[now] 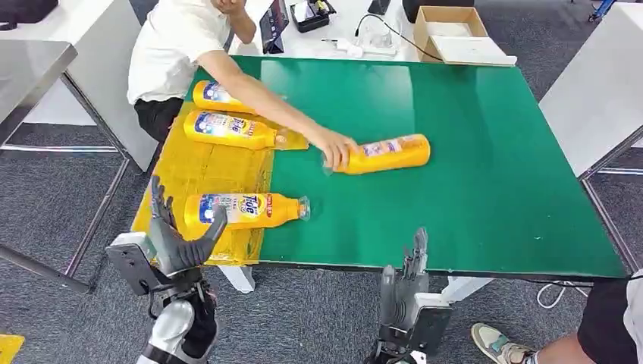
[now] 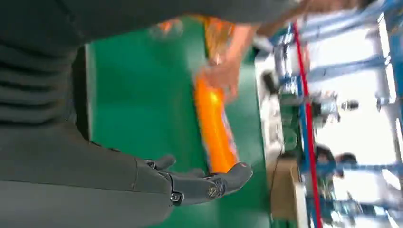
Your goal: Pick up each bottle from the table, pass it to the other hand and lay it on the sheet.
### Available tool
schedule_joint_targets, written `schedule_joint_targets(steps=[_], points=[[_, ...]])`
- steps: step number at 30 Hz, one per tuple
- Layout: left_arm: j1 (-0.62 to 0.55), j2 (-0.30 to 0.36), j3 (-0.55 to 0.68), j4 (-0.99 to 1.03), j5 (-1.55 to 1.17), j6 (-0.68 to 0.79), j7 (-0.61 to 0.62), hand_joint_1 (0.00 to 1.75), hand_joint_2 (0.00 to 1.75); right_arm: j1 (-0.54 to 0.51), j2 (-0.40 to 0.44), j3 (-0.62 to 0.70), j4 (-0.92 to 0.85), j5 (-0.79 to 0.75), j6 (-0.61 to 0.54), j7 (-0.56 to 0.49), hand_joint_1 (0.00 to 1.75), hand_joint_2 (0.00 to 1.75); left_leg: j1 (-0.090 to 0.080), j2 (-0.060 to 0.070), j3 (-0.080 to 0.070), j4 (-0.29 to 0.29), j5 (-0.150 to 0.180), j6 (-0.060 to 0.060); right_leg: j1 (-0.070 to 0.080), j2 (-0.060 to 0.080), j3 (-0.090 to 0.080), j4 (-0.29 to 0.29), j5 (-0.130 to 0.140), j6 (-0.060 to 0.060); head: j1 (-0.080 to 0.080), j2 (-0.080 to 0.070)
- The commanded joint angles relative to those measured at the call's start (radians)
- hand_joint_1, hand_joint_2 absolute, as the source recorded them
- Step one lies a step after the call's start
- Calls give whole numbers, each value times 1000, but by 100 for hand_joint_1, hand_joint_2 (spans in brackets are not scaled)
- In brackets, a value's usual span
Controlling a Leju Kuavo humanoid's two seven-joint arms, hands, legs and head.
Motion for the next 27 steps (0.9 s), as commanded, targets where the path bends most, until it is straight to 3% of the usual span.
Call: schedule_joint_targets(steps=[1,5,6,8,9,12,14,17,23,27], points=[[54,12,-62,-40,17,-84,-29,0,175,19,-64,39,-97,-43,23,18,0,175,0,0,2,-1,0,-1,0,0,2,0,-1,-1,0,0],[55,4,-75,11,-40,-87,-32,0,175,21,-70,18,-41,11,68,57,0,175,1,1,10,-1,-4,-2,2,0,10,-1,-3,-3,0,0],[54,2,-84,20,-57,-82,-37,0,175,20,-67,15,-29,17,70,50,0,175,1,-1,6,-2,-1,-1,1,-1,7,-2,-1,-2,0,0],[45,-6,-101,48,-254,62,-97,0,175,12,-59,13,-6,52,51,25,0,175,1,-1,12,-2,-4,-2,2,-1,12,-2,-4,-3,0,0],[40,3,-111,50,-319,93,-88,0,175,6,-56,11,4,103,11,17,0,175,1,-1,5,-1,-1,-1,1,-1,5,-2,-1,-1,0,0],[38,20,-104,36,-384,97,-83,0,175,-22,-67,11,45,363,-126,95,0,175,1,1,7,-2,-1,-1,1,1,7,-2,-1,-2,0,0],[28,29,-105,32,-416,61,-50,0,175,-48,-64,-58,109,663,-126,190,0,175,0,0,6,-2,-1,-1,1,0,7,-2,0,-1,0,0],[-2,42,-140,47,-418,-23,-28,0,175,-134,-64,-138,229,791,-126,224,0,175,1,2,11,-3,-1,-1,1,1,11,-4,-1,-3,0,0],[-25,49,-169,52,-406,-54,-28,0,175,-217,-64,-173,325,826,-125,240,0,175,1,1,9,-2,0,0,1,1,9,-2,0,-2,0,0],[-65,65,-207,54,-389,-109,-19,0,175,-377,-92,-174,522,874,-120,304,0,175,0,2,6,-2,1,0,1,1,6,-2,2,-1,0,0]])
